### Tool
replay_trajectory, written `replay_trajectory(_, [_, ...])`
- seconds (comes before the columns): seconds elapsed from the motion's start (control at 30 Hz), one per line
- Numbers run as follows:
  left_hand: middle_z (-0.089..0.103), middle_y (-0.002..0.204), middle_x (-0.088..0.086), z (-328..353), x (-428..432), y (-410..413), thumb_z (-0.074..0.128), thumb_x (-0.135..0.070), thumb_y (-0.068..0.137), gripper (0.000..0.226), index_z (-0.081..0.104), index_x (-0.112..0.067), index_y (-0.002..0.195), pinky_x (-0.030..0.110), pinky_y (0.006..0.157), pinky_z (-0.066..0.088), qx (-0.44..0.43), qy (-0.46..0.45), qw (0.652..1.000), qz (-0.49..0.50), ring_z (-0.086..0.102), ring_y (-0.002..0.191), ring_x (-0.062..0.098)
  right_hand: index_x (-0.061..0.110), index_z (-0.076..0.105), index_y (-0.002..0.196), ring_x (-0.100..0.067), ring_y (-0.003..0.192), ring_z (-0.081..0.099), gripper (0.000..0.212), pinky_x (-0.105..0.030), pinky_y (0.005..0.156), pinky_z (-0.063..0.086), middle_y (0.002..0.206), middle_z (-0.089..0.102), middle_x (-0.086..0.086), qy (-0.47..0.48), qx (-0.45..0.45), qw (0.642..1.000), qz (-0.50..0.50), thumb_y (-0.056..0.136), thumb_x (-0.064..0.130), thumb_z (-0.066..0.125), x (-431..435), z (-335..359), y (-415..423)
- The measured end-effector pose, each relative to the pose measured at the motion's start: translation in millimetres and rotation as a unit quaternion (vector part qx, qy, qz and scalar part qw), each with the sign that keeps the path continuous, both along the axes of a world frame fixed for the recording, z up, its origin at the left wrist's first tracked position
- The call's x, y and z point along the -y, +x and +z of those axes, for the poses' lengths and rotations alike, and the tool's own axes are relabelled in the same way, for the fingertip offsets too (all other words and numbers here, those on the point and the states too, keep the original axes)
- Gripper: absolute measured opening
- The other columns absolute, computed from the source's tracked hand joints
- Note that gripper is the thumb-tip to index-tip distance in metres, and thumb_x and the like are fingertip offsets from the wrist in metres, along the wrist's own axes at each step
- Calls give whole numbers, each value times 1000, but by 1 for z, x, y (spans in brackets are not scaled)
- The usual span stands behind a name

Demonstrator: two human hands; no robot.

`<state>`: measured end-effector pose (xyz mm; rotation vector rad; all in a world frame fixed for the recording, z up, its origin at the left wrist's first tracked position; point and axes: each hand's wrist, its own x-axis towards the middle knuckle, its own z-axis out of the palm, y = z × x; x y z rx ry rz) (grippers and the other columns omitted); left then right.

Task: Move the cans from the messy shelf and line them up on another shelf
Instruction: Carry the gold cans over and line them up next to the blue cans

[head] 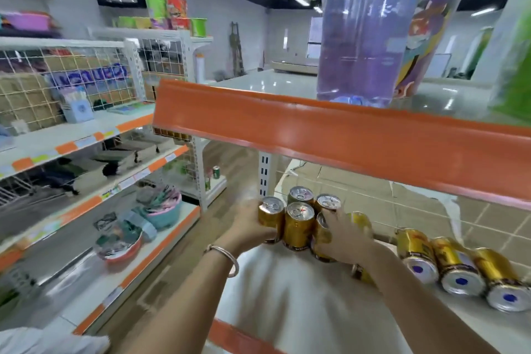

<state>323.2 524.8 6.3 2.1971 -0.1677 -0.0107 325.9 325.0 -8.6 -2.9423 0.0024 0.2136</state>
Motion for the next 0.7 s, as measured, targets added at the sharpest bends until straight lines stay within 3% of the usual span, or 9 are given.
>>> replay_trajectory(0.07, [45,84,-15,-4,1,10,68,3,69,44,46,-30,88,14,68,45,-14,-28,999,11,52,89,10,30,26,140,-26,134,33,65,-48,108,25,147,28,-5,-20,24,999,-30,83,43,53,-2,0,-1])
replay_trajectory(0.17, [40,115,-8,-8,1,22,74,-4,70,76,34,-17,134,20,86,33,-49,-65,996,20,40,106,10,30,30,137,-24,129,36,67,-46,104,29,135,39,-2,-48,44,996,-56,78,44,57,-1,6,-4])
replay_trajectory(0.27, [42,133,5,-17,5,32,78,-6,67,93,24,-12,142,28,95,42,-91,-108,990,9,46,112,16,26,38,132,-24,128,38,68,-48,103,29,134,39,-2,-72,8,996,-46,74,52,62,-1,11,-8])
replay_trajectory(0.33, [45,130,5,-26,6,36,81,-12,60,93,33,-16,139,34,101,43,-73,-75,994,32,49,115,20,25,41,131,-24,125,40,69,-50,104,26,133,39,-1,-98,-15,995,-25,74,57,62,-2,15,-12])
replay_trajectory(0.4, [56,113,0,-32,6,39,79,-14,48,76,48,-23,117,36,95,49,-56,-99,991,64,57,102,19,27,43,129,-22,122,42,65,-51,106,22,127,42,1,-80,-19,996,-17,74,56,62,-1,15,-17])
replay_trajectory(0.47, [59,99,-2,-35,4,39,81,-9,50,60,49,-30,96,37,91,51,-69,-153,984,64,59,93,18,30,42,124,-20,120,44,59,-52,107,20,120,46,5,-21,-13,1000,-19,73,49,64,0,9,-25])
replay_trajectory(0.57, [62,98,-1,-43,-1,41,82,-2,63,56,51,-24,103,31,84,49,-85,-197,976,39,60,89,14,33,35,133,-18,126,43,68,-53,112,12,129,50,10,62,15,997,-44,73,42,66,3,-3,-37])
replay_trajectory(0.7, [68,90,-6,-50,-6,33,80,-1,64,46,60,-26,97,24,72,50,-70,-201,976,51,63,81,7,36,34,136,-16,124,40,80,-45,108,16,129,47,10,56,67,994,-66,65,50,69,8,-13,-53])
